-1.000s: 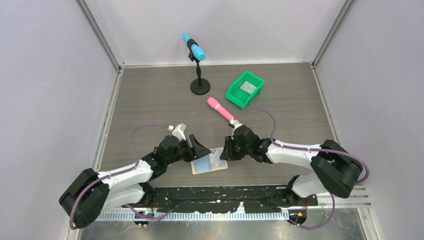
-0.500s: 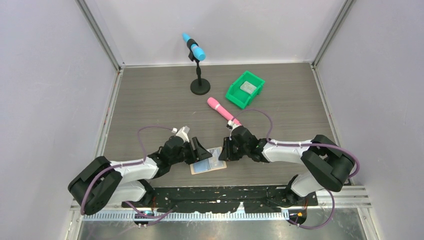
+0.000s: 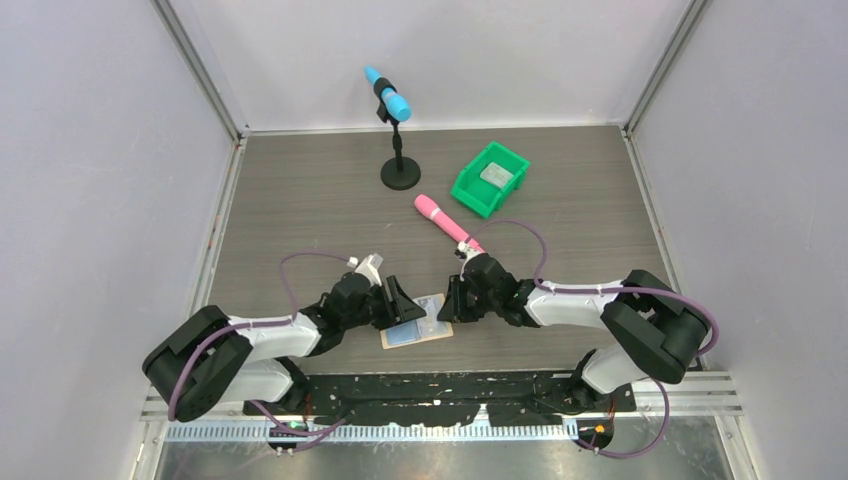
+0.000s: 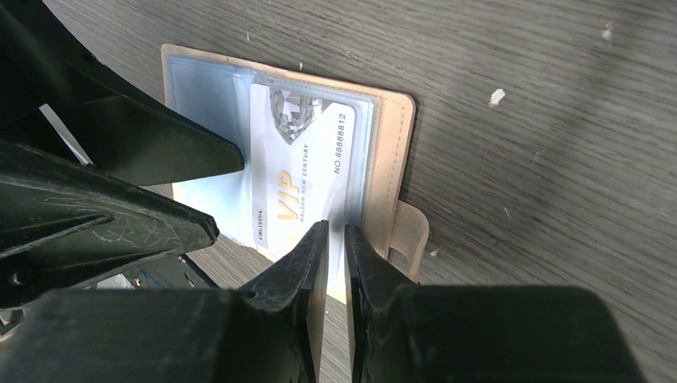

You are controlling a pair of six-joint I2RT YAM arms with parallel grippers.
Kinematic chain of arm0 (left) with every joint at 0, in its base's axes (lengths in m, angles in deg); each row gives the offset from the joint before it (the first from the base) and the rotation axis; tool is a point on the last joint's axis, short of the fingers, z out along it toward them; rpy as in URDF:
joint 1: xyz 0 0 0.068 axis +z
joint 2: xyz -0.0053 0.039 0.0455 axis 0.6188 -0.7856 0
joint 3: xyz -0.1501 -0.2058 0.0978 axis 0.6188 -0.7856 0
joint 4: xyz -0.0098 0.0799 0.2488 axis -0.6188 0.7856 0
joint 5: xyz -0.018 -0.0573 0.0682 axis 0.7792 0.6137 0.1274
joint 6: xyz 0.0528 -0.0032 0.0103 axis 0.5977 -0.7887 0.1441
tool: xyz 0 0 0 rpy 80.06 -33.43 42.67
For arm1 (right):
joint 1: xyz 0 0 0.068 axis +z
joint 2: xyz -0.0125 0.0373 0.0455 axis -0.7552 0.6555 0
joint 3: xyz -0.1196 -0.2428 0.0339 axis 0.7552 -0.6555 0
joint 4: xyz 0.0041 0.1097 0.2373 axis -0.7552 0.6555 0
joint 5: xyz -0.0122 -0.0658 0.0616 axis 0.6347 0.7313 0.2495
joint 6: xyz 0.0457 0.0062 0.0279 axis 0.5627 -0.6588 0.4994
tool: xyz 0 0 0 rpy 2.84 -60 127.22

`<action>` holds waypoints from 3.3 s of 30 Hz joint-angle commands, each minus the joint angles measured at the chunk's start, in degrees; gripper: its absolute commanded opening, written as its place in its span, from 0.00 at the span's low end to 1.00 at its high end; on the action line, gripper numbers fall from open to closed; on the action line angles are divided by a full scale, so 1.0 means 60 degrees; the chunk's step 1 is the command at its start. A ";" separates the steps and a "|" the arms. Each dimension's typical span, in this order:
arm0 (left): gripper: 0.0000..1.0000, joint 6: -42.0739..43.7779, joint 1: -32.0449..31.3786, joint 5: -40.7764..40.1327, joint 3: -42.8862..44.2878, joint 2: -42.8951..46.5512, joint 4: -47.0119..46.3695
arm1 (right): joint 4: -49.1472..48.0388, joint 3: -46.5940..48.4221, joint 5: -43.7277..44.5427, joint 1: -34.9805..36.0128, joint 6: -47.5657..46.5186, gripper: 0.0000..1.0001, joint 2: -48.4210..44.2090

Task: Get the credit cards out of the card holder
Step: Remove the credit card from the card holder.

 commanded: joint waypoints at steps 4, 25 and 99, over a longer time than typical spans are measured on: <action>0.52 -0.0243 -0.0117 0.0022 0.0211 -0.0397 -0.0236 | -0.0158 -0.0152 0.0054 0.0037 0.0059 0.21 0.0013; 0.43 -0.0549 -0.0322 0.0212 0.0216 -0.0762 -0.0998 | -0.0444 -0.0379 -0.0060 0.0037 0.0229 0.19 0.0004; 0.00 0.2280 0.0688 0.2592 0.0172 0.4386 0.3168 | 0.3634 0.3022 -0.3667 -0.0901 -0.5267 0.44 -0.1933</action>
